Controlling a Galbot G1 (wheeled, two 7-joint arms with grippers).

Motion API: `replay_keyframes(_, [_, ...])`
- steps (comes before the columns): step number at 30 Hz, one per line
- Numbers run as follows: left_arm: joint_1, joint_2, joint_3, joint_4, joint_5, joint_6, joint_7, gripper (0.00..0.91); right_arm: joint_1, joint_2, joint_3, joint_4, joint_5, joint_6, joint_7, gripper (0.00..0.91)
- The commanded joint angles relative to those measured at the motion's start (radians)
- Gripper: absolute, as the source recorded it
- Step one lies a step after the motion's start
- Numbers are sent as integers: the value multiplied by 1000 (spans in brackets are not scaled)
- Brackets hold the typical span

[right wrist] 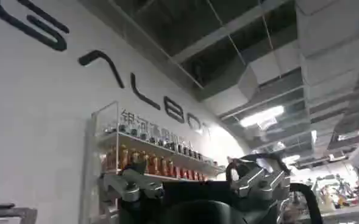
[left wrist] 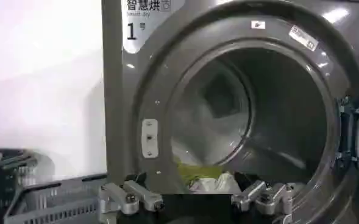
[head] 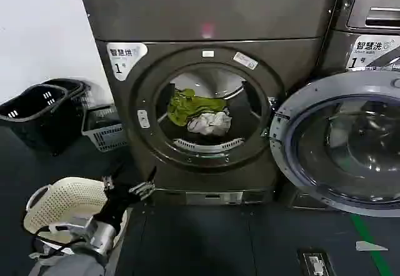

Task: Grasp the clothes from the dryer.

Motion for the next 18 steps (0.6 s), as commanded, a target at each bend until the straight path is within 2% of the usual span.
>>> replay_keyframes(1, [3, 1, -1, -4, 0, -4, 1, 907, -2, 1, 0, 4, 9, 17, -3, 907])
replay_keyframes(6, [2, 0, 3, -9, 4, -30, -65, 907, -4, 0, 5, 2, 14, 23, 0, 907])
replay_keyframes(18, [-1, 1, 6, -6, 14, -39, -67, 907, -2, 2, 12, -7, 21, 27, 3, 907])
